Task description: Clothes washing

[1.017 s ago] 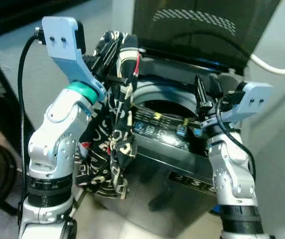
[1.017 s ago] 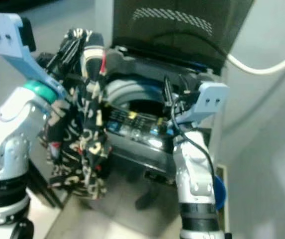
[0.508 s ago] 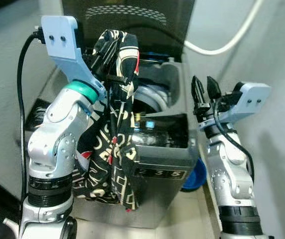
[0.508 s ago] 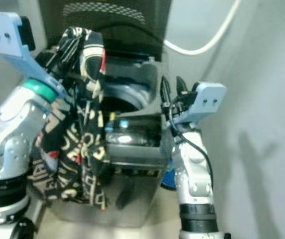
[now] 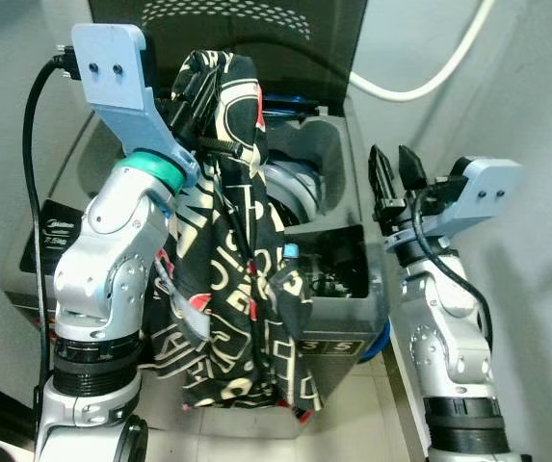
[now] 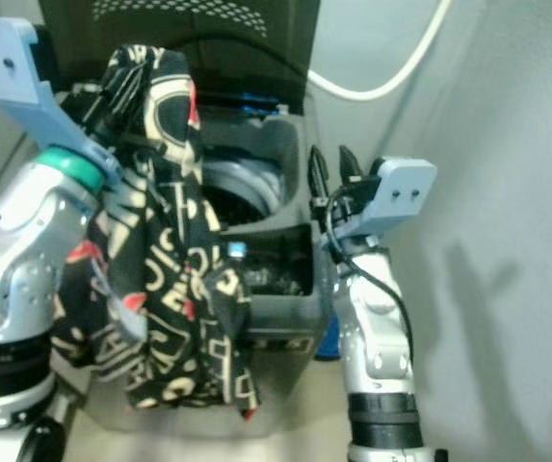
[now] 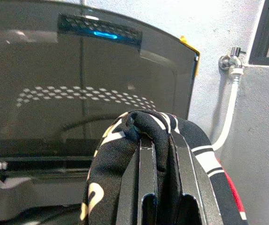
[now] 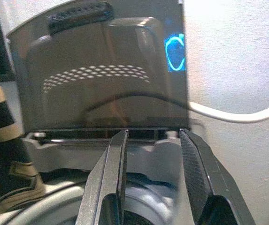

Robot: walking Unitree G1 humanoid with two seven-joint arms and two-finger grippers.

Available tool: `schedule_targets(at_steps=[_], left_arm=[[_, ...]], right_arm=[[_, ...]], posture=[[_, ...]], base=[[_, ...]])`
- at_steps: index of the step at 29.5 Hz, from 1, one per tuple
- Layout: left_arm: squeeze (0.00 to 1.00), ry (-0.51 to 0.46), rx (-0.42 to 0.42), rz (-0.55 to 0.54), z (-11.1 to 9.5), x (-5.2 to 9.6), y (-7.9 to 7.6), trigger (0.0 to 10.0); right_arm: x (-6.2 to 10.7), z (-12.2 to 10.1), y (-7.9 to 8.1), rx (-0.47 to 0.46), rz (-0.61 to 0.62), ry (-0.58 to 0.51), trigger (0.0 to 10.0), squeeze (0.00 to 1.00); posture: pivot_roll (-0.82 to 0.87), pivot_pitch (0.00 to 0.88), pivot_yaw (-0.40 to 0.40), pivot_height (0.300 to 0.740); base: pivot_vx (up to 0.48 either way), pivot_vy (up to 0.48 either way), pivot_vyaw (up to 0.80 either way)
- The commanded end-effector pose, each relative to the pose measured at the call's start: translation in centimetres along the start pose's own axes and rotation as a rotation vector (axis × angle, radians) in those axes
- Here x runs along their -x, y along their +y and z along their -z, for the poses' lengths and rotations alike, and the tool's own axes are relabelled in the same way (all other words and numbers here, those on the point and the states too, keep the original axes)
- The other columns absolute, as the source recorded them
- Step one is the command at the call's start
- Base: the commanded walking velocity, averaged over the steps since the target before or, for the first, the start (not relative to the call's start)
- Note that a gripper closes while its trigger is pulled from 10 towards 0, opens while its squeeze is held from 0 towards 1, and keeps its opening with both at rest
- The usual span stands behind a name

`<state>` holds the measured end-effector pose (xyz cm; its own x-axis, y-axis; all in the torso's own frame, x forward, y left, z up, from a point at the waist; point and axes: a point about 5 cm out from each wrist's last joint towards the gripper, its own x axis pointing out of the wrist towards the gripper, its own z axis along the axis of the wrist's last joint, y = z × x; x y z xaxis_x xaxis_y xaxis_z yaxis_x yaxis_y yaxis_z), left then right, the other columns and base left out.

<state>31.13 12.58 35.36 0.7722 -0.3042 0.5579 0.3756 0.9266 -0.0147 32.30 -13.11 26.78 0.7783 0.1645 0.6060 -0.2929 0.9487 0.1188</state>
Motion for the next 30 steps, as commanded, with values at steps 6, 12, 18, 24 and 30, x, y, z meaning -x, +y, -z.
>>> schedule_targets(at_steps=[6,12,18,24,30], left_arm=[[0.00,-0.002,-0.005,0.022,0.1,-0.1,-0.5,10.0],[0.00,0.007,0.000,0.035,0.4,-0.1,-0.7,10.0],[0.00,0.017,-0.010,0.017,0.6,-0.1,-0.5,10.0],[0.00,-0.002,-0.053,-0.035,0.6,-0.5,0.3,10.0],[0.00,-0.018,-0.093,-0.051,0.4,-0.7,0.6,10.0]], right_arm=[[0.4,0.3,-0.8,0.010,0.031,0.017,10.0,0.00],[0.4,0.2,-0.9,0.016,0.032,0.014,10.0,0.00],[0.5,0.2,-0.9,0.017,0.032,0.013,10.0,0.00],[0.4,0.1,-0.6,0.014,0.022,0.006,10.0,0.00],[0.4,0.0,-0.5,0.016,0.018,0.002,10.0,0.00]], posture=[[0.01,0.063,0.035,0.740],[0.00,0.066,0.037,0.740],[0.00,0.072,0.038,0.740],[0.00,0.076,0.039,0.740],[0.00,0.078,0.039,0.740]], base=[[0.000,0.140,-0.25],[0.000,0.000,0.00],[0.000,0.000,0.00],[0.000,0.000,0.00],[0.327,0.000,0.00]])
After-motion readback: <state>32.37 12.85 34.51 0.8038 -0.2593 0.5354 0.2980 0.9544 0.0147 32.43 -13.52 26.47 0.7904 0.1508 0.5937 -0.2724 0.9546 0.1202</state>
